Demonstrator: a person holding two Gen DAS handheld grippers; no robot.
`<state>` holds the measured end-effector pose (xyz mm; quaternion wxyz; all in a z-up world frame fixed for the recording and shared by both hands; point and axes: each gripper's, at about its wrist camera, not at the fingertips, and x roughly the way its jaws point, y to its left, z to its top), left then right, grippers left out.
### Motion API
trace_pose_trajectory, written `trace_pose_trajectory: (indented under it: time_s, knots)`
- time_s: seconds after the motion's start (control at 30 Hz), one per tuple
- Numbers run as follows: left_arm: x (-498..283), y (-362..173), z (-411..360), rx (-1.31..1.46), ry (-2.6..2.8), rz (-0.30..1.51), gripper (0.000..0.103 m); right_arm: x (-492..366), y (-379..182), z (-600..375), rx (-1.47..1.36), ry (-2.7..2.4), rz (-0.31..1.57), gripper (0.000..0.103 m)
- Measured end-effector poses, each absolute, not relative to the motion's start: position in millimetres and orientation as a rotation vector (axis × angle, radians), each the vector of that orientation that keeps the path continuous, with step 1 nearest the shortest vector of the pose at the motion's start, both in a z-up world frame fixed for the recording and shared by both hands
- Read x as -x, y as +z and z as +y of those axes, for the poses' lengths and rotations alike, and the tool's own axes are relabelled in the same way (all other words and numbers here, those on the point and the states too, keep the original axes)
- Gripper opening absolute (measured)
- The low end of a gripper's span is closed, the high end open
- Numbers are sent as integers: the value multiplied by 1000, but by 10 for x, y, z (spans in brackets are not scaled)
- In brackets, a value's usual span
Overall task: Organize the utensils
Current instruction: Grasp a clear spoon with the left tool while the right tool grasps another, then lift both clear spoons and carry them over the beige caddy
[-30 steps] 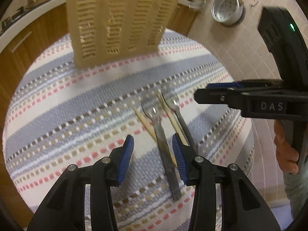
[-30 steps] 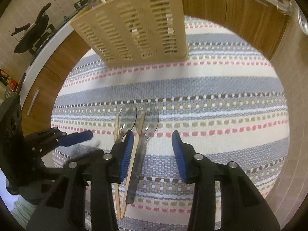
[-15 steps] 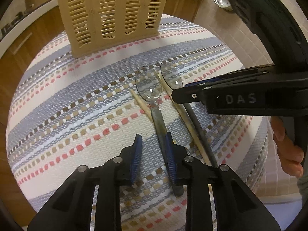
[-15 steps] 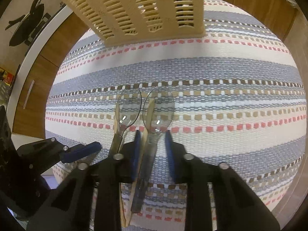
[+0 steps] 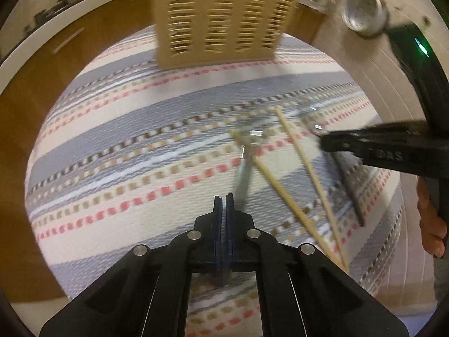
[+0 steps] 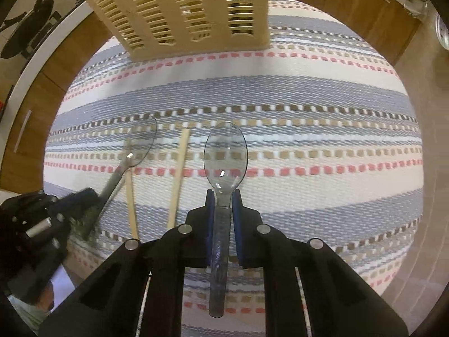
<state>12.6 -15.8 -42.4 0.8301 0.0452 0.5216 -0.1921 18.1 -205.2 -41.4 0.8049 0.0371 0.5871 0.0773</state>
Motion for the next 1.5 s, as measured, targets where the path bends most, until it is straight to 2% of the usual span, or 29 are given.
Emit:
trace_pose_trajectory:
  time_s: [0.1,0.13,0.23,0.27,0.4,0.43,0.47,0.83,0.93,1.2,1.5]
  knots:
    - [-165,-429,-41,-30,-413,1124,2,-160,-403,-2088,-64,161,1262,11]
    - [-194,-408,-25,9,-438,1120,5,-156,-401,-2095,-65,163,1264,11]
    - [-201,-296,-78,11,-520,1094,31,-149,-398,-2113,-60,172,1270,11]
    - [-202,-270,-117,-15,-532,1085,37,-154,-405,-2093,-57,173,1271,11]
    - [-279,-322,-344,-162,-538,1133,34,-167,-409,-2093,-52,184,1282,11]
    - [-302,-356,-391,-194,-544,1155,27,-171,-410,-2089,-47,187,1284,11]
    - [-283,-374,-420,-222,-548,1170,24,-181,-412,-2081,-43,189,1285,11]
    - [-507,-374,-870,-443,-526,1212,23,-284,-434,-1878,71,206,1334,15]
    - [-562,-429,-1038,-493,-499,1200,10,-338,-451,-1767,99,196,1351,15]
    - [-539,-345,-801,-332,-505,1147,9,-371,-421,-1720,90,203,1338,10]
    - [-478,201,-304,-16,-531,902,9,-187,-2,-1918,9,291,1157,10]
